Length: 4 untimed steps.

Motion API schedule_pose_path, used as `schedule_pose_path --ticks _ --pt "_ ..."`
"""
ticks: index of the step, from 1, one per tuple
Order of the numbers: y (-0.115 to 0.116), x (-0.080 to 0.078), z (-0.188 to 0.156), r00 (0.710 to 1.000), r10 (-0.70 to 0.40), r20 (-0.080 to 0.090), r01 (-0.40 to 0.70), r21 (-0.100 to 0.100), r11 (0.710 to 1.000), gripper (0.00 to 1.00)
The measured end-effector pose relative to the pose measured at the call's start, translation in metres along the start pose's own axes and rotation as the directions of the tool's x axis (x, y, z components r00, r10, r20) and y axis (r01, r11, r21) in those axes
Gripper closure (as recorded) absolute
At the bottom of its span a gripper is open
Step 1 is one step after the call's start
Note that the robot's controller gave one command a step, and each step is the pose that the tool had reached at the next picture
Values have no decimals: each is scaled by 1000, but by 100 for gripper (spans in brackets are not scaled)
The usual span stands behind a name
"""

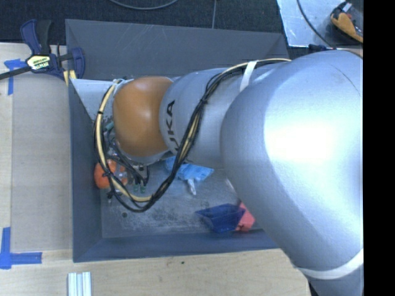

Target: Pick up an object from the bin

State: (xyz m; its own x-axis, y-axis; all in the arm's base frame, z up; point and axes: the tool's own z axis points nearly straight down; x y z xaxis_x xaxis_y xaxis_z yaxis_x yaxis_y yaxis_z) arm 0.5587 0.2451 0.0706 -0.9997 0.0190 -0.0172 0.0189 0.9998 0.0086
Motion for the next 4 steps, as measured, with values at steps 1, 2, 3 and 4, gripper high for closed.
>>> schedule_pose_path --ticks 1,2,3,4 --pt "-1 -14 0 999 -37 4 37 -2 999 100" --pt "-1 -14 0 999 -37 4 37 -2 999 100" --pt "-2 -13 -23 999 -35 -2 35 0 999 100" --pt "-1 -15 -48 999 -35 5 35 -2 999 100"
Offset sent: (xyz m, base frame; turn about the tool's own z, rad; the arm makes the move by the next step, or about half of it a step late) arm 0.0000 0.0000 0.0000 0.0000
